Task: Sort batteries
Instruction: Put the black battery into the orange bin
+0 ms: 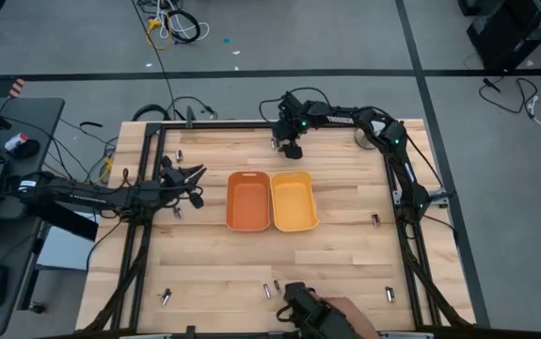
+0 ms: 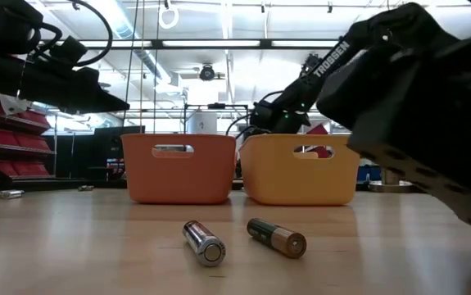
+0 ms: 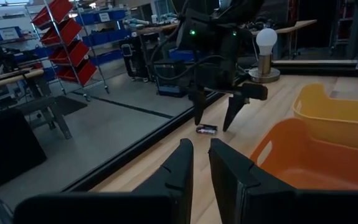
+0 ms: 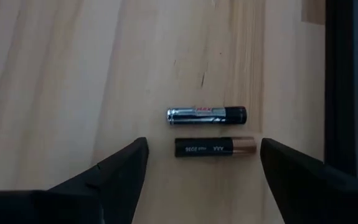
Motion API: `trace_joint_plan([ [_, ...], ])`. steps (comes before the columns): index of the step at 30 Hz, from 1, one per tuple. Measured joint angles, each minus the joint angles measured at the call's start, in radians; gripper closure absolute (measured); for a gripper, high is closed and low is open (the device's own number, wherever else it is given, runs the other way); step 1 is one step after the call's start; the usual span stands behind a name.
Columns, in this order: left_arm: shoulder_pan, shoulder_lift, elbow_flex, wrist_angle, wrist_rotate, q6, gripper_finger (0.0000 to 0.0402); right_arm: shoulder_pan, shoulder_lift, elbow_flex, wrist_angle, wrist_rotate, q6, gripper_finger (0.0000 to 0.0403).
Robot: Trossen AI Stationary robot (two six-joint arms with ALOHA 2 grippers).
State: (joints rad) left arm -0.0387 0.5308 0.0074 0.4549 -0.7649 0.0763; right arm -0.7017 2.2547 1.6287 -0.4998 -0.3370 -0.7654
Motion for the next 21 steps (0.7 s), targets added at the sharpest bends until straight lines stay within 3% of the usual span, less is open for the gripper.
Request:
trace_joint_plan([
  [21,0.000,0.000,0.000,0.025,-0.005,0.003,0.0351,0.000,0.002,-0.002,0.002,-0.050,-0.005,0.0169],
])
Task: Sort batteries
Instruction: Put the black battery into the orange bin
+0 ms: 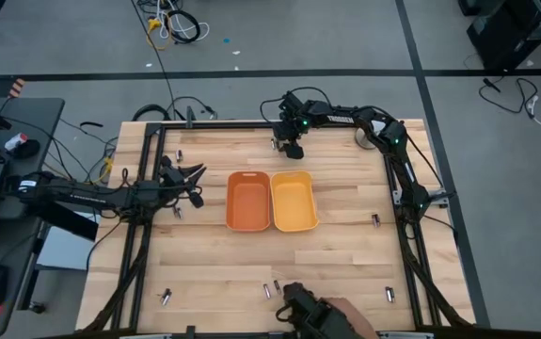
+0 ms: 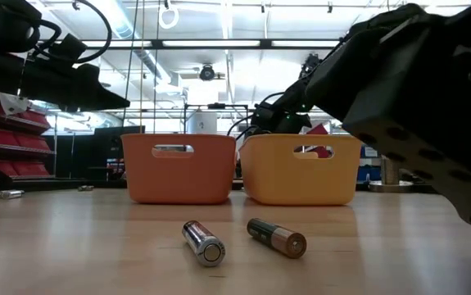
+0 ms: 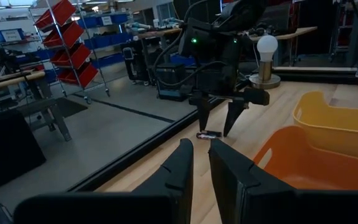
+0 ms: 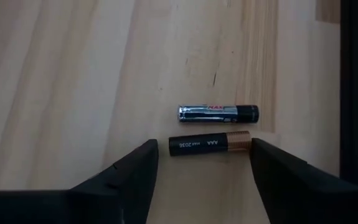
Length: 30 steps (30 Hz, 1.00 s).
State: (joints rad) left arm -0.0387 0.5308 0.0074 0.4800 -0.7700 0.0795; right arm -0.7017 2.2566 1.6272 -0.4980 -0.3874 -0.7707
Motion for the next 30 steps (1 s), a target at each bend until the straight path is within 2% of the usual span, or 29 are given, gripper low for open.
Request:
trace_joint_plan([
  [20,0.000,0.000,0.000,-0.001,0.000,-0.005,0.0351,-0.010,-0.003,0.006,-0.023,0.002,0.008,0.0274],
  [25,0.000,0.000,0.000,-0.002,0.000,-0.005,0.0351,-0.012,-0.025,0.007,-0.014,-0.003,0.037,0.0283],
  [30,0.000,0.000,0.000,-0.001,0.000,-0.003,0.0351,-0.002,-0.033,0.009,0.027,0.012,0.080,0.0270],
])
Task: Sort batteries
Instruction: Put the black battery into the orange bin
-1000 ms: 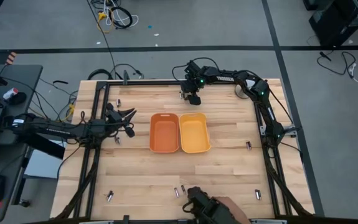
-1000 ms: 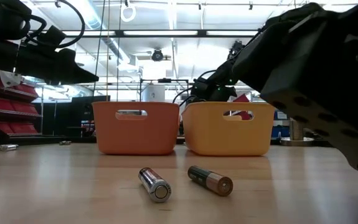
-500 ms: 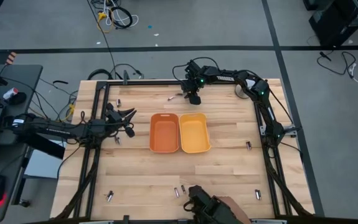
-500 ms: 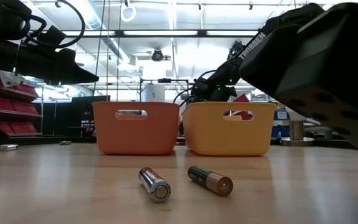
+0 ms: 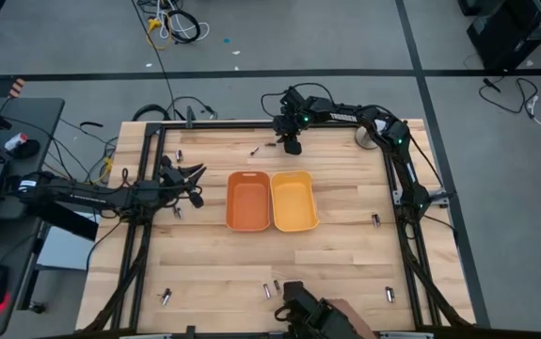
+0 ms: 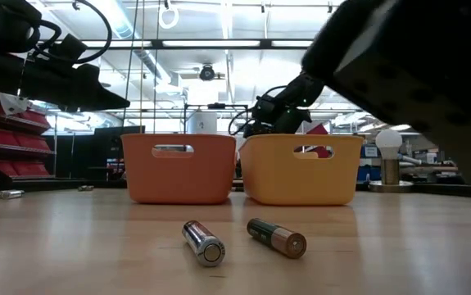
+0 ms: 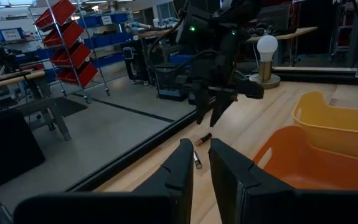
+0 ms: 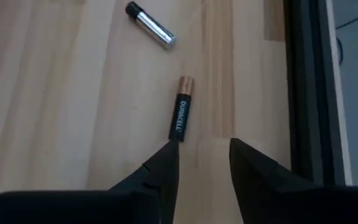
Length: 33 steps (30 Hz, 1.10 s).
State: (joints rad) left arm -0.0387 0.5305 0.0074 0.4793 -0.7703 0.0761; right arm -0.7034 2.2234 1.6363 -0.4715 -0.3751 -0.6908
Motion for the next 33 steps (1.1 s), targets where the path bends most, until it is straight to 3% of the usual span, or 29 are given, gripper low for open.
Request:
trace_joint_plan([
  [12,0.000,0.000,0.000,0.004,-0.001,0.022,0.0351,0.081,0.000,0.000,0.063,0.146,0.038,0.0253],
  [20,0.000,0.000,0.000,0.004,0.000,-0.005,0.0351,0.059,0.000,0.000,-0.019,0.158,0.124,0.0267],
  [28,0.000,0.000,0.000,0.033,0.000,-0.013,0.0351,0.061,0.000,0.025,0.013,0.345,0.237,0.0267],
  [33,0.000,0.009,0.000,0.009,0.000,-0.085,0.0351,0.063,-0.002,0.066,-0.012,0.335,0.237,0.0276],
])
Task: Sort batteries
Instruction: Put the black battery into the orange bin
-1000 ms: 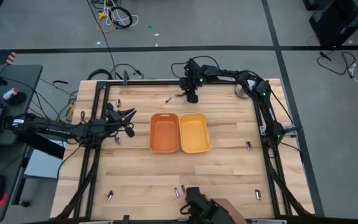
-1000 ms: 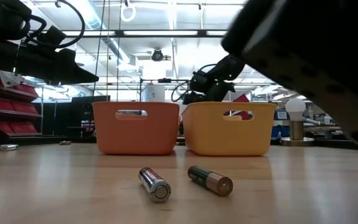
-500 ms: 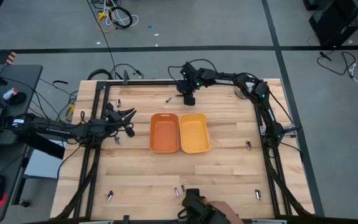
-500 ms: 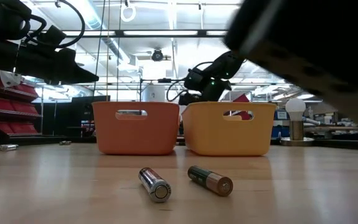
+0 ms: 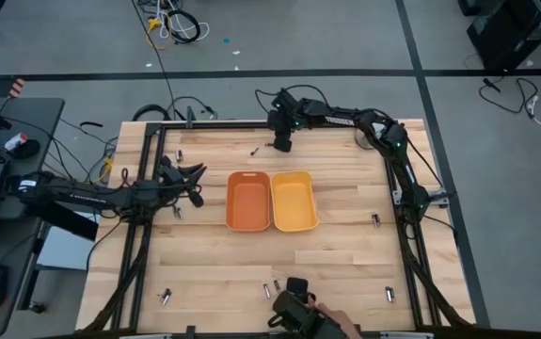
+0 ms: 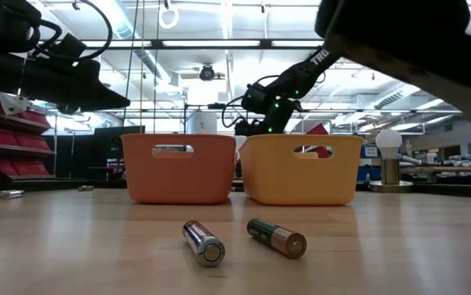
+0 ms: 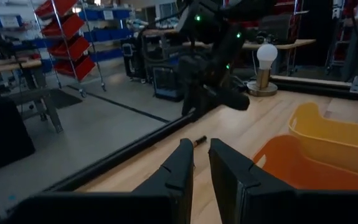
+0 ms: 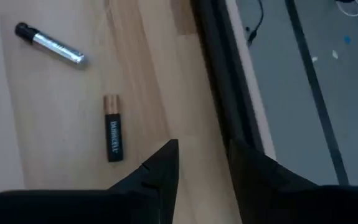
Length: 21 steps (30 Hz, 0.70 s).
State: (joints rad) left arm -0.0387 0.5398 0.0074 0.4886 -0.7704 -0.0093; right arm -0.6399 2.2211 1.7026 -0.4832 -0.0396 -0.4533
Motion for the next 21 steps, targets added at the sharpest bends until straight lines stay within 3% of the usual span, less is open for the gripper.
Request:
trace_joint_plan([
  [6,0.034,0.058,0.009,-0.028,-0.001,-0.071,0.0340,0.000,0.000,0.014,-0.061,-0.146,-0.081,0.0280],
  [11,0.150,0.136,0.081,-0.062,0.010,-0.080,0.0304,0.014,0.000,0.014,-0.081,-0.166,-0.129,0.0280],
  [15,0.279,0.209,0.164,-0.108,0.151,-0.087,0.0273,0.023,0.000,0.014,-0.110,-0.165,-0.154,0.0280],
  [21,0.510,0.374,0.338,-0.239,0.471,-0.104,0.0251,0.020,0.000,0.014,-0.108,-0.165,-0.178,0.0280],
])
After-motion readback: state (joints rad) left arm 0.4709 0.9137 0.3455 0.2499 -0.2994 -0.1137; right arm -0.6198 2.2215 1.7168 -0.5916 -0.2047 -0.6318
